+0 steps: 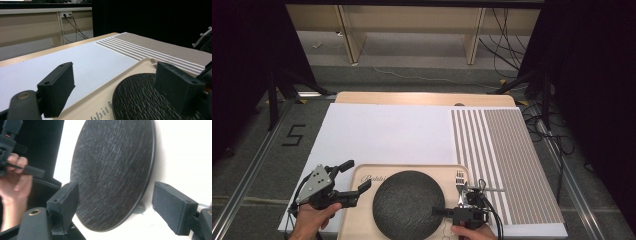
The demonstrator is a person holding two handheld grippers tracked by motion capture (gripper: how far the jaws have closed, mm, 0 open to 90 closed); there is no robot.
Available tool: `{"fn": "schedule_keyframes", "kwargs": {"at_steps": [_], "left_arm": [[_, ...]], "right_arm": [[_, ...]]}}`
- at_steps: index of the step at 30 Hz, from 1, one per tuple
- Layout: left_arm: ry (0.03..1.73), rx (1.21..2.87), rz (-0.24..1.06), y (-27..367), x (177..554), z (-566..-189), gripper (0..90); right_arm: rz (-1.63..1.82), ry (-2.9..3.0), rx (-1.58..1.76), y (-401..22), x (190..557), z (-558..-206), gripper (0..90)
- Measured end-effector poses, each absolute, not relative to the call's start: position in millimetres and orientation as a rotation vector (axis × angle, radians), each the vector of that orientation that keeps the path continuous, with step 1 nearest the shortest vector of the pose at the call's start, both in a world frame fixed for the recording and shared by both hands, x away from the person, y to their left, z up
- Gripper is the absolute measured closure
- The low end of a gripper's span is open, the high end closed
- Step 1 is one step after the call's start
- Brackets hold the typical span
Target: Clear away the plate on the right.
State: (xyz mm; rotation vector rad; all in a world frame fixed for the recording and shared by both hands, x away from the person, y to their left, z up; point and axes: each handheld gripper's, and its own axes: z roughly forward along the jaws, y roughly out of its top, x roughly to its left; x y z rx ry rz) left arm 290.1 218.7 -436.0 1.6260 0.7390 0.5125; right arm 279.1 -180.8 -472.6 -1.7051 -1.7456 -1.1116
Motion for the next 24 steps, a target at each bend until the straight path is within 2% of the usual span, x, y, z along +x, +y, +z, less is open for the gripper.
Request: {"fn": "schedule_keyframes", "kwargs": {"at_steps": [24], "left_arm": [[0.731,1.623,0.497,217,290,-437,15.8]], "right_arm": [[-1.491,-2.210,-1.685,-193,281,-439,15.8]]}}
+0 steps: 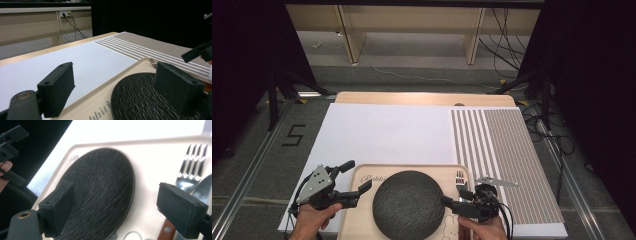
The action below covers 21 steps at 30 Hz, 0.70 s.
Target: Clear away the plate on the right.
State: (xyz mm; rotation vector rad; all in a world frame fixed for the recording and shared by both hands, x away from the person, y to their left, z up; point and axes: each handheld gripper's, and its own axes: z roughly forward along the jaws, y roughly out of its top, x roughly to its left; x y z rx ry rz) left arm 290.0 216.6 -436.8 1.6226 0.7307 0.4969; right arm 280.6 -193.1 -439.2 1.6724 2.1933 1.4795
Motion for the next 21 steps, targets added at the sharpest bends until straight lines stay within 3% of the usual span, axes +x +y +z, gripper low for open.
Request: {"fn": "schedule_keyframes", "kwargs": {"at_steps": [21], "left_arm": [[0.737,1.641,0.495,215,289,-437,15.8]], "right_arm": [[1.481,2.051,1.302,-196,276,-420,11.7]]}}
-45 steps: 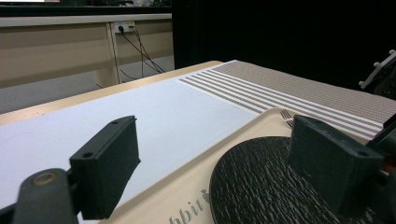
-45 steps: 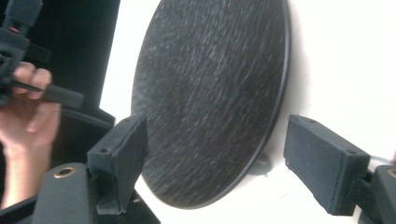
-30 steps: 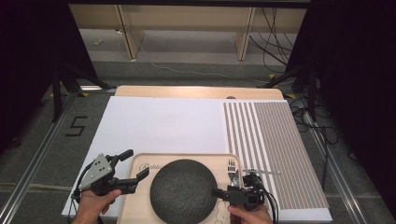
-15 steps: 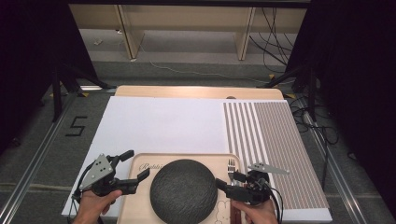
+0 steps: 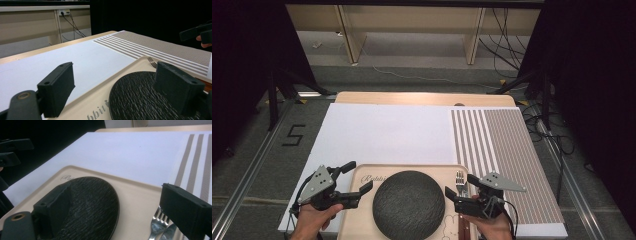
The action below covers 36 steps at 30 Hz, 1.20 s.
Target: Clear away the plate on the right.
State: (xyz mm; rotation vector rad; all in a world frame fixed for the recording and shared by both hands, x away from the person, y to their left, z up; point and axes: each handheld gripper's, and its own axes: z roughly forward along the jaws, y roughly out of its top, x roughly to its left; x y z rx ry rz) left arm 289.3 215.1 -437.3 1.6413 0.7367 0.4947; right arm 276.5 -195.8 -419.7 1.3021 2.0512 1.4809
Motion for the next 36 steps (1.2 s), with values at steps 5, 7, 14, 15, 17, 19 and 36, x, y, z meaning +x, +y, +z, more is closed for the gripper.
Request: {"fn": "schedule_keyframes", "kwargs": {"at_steps": [5,7,14,15,17,19,36], "left_arm": [[0.737,1.642,0.493,215,289,-437,15.8],[0.730,1.636,0.487,214,290,-438,15.8],[0.732,1.640,0.490,214,289,-437,15.8],[0.731,1.642,0.489,215,289,-437,15.8],[0.730,1.644,0.488,215,288,-437,15.8],[0.729,1.642,0.489,215,288,-437,15.8],[0.725,1.646,0.488,214,288,-438,15.7]], "right_arm": [[1.459,2.008,1.249,-203,278,-416,11.0],[1.442,2.007,1.247,-205,279,-415,11.0],[1.453,1.963,1.215,-211,283,-414,10.4],[1.446,1.981,1.237,-212,282,-412,10.2],[1.450,1.963,1.225,-213,282,-412,9.9],[1.438,1.953,1.226,-214,282,-411,9.7],[1.465,1.927,1.170,-220,274,-406,7.8]]}}
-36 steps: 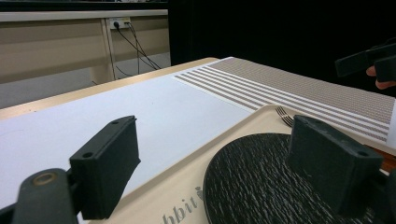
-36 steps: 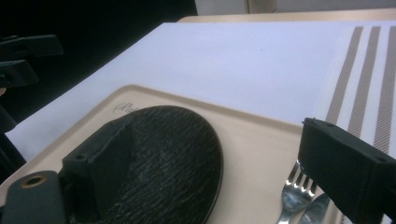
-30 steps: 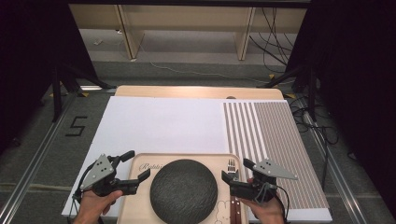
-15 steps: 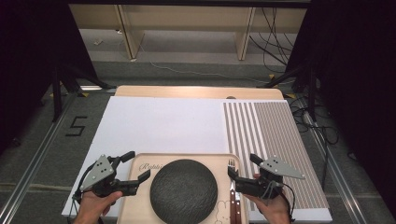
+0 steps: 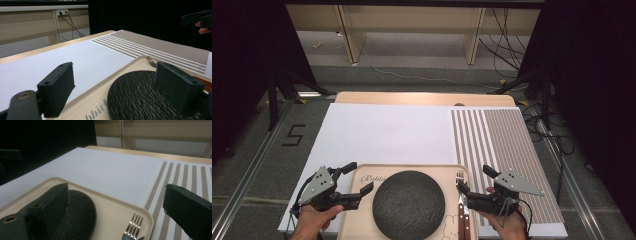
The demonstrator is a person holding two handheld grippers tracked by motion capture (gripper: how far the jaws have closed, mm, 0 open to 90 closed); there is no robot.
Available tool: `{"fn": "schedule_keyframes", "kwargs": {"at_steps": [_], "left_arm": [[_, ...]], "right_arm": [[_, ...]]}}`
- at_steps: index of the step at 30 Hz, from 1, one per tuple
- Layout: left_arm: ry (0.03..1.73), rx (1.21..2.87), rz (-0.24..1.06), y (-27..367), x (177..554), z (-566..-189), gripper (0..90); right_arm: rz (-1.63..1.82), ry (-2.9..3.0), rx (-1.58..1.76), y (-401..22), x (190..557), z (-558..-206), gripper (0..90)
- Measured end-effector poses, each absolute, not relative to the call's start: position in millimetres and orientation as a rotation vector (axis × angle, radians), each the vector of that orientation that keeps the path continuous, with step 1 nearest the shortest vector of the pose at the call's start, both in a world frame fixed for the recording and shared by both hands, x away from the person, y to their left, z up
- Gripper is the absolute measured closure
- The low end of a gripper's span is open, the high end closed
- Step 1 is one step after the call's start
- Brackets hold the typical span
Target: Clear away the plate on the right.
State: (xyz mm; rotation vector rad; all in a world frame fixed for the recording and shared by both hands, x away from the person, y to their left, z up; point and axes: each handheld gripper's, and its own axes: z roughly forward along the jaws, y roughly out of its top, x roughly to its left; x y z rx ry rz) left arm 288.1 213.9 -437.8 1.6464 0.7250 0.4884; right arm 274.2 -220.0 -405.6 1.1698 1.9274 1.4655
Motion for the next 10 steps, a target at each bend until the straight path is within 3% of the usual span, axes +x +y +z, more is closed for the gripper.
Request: {"fn": "schedule_keyframes", "kwargs": {"at_steps": [10], "left_arm": [[0.720,1.642,0.482,213.5,288.8,-438.4,15.7]], "right_arm": [[1.445,1.935,1.160,-221.3,275.4,-407.3,7.2]]}}
